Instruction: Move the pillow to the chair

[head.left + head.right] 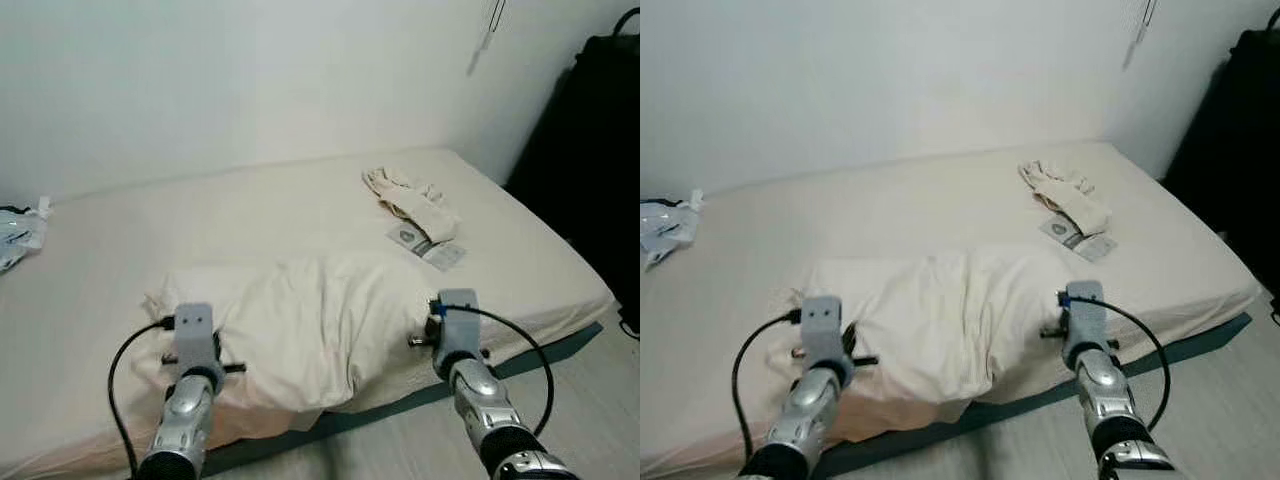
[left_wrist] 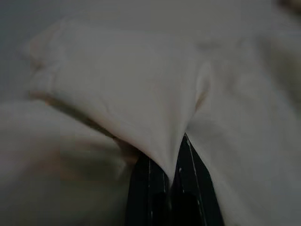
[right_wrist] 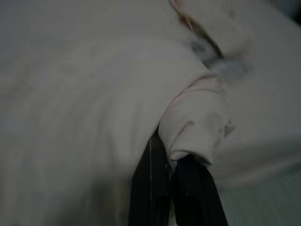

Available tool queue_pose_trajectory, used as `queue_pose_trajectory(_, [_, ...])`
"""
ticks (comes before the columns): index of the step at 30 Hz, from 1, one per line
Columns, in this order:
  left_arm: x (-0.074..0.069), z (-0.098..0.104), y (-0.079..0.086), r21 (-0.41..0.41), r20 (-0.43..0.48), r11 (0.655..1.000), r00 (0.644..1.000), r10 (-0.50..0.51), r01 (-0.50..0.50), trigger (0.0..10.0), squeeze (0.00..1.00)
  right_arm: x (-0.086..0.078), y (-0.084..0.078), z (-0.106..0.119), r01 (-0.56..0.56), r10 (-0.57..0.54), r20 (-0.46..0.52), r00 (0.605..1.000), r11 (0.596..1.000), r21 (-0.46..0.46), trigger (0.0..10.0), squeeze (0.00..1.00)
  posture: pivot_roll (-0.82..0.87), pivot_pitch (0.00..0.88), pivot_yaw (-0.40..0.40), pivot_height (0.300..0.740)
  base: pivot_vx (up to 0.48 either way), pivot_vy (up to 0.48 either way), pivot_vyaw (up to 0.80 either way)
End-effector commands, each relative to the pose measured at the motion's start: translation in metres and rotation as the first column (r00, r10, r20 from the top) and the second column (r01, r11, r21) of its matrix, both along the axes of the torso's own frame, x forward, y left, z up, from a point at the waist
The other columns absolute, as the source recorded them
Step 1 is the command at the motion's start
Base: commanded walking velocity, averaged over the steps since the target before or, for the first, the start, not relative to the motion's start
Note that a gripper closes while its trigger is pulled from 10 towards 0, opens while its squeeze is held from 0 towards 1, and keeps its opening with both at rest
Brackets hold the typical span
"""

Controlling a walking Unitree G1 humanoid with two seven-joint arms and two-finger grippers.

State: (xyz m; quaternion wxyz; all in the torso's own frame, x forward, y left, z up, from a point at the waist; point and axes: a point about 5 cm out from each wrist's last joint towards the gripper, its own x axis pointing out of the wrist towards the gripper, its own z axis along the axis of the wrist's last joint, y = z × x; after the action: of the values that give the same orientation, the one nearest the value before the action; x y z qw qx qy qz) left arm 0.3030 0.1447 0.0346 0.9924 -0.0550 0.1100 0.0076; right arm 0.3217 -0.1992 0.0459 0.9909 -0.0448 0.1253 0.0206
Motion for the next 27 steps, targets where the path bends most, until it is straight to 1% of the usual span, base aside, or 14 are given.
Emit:
queue_pose_trajectory(1, [0.005,0.013,-0.015,-0.022,0.078,0.997,0.995,-0.065,0.067,10.0,0.0,0.007,0.018,0.01,-0.095,0.095,0.056,0.994,0.995,0.002,10.0,0.0,-0.04,0.051,0.0,0.74,0.0,0.0,0.0])
queue_pose_trajectory(2, [0.006,0.019,-0.019,-0.027,0.113,0.996,0.99,-0.087,0.09,10.0,0.0,0.008,0.023,0.013,-0.115,0.114,0.072,0.991,0.993,0.007,10.0,0.0,-0.04,0.051,-0.002,0.74,0.0,0.0,0.0])
queue_pose_trajectory(4, [0.006,0.031,-0.03,-0.094,0.18,0.984,0.975,-0.132,0.151,10.0,0.0,0.014,0.033,0.023,-0.143,0.138,0.115,0.984,0.989,0.033,10.0,0.0,-0.02,0.052,-0.009,0.74,0.0,0.0,0.0])
queue_pose_trajectory(5, [0.006,0.031,-0.03,-0.094,0.18,0.984,0.975,-0.132,0.151,10.0,0.0,0.014,0.033,0.023,-0.143,0.138,0.115,0.984,0.989,0.033,10.0,0.0,-0.02,0.052,-0.009,0.74,0.0,0.0,0.0])
queue_pose_trajectory(7, [0.006,0.04,-0.034,-0.115,0.231,0.976,0.961,-0.154,0.184,10.0,0.0,0.02,0.041,0.034,-0.167,0.157,0.161,0.975,0.984,0.055,10.0,0.0,-0.02,0.053,-0.011,0.74,0.0,0.0,0.0])
queue_pose_trajectory(9, [0.006,0.043,-0.034,-0.116,0.247,0.976,0.957,-0.153,0.186,10.0,0.0,0.022,0.044,0.038,-0.177,0.164,0.177,0.97,0.982,0.061,10.0,0.0,-0.02,0.053,-0.012,0.74,0.0,0.0,0.0])
queue_pose_trajectory(10, [0.007,0.052,-0.034,-0.138,0.279,0.975,0.952,-0.13,0.174,10.0,0.0,0.026,0.048,0.047,-0.191,0.172,0.218,0.961,0.979,0.072,10.0,0.0,-0.01,0.051,-0.016,0.74,0.0,0.0,0.0])
queue_pose_trajectory(11, [0.008,0.055,-0.033,-0.144,0.287,0.975,0.95,-0.126,0.172,10.0,0.0,0.027,0.049,0.05,-0.194,0.172,0.23,0.958,0.978,0.074,10.0,0.0,-0.01,0.051,-0.016,0.74,0.0,0.0,0.0])
queue_pose_trajectory(14, [0.008,0.058,-0.033,-0.144,0.292,0.975,0.949,-0.121,0.169,10.0,0.0,0.028,0.049,0.052,-0.191,0.168,0.237,0.957,0.979,0.075,10.0,0.0,0.0,0.049,-0.018,0.74,0.0,0.0,0.0])
queue_pose_trajectory(17, [0.007,0.056,-0.033,-0.091,0.272,0.981,0.952,-0.141,0.171,10.0,0.0,0.026,0.046,0.045,-0.177,0.161,0.196,0.967,0.982,0.067,10.0,0.0,0.0,0.047,-0.027,0.74,0.0,0.0,0.0])
queue_pose_trajectory(19, [0.006,0.054,-0.032,-0.066,0.262,0.982,0.953,-0.153,0.175,10.0,0.0,0.026,0.046,0.044,-0.179,0.164,0.194,0.967,0.982,0.065,10.0,0.0,0.0,0.047,-0.027,0.74,0.0,0.0,0.0])
queue_pose_trajectory(20, [0.005,0.05,-0.03,-0.027,0.231,0.987,0.961,-0.15,0.161,10.0,0.0,0.024,0.045,0.041,-0.174,0.165,0.174,0.971,0.984,0.043,10.0,0.0,0.0,0.046,-0.028,0.74,0.0,0.0,0.0])
queue_pose_trajectory(25, [0.003,0.047,-0.026,-0.029,0.215,0.99,0.968,-0.131,0.141,10.0,0.0,0.023,0.042,0.038,-0.165,0.157,0.162,0.974,0.985,0.042,10.0,0.0,0.0,0.044,-0.027,0.74,0.0,0.0,0.0])
queue_pose_trajectory(27, [0.003,0.048,-0.025,0.001,0.21,0.99,0.968,-0.136,0.139,10.0,0.0,0.023,0.041,0.041,-0.16,0.149,0.178,0.973,0.986,0.048,10.0,0.0,0.0,0.041,-0.024,0.74,0.0,0.0,0.0])
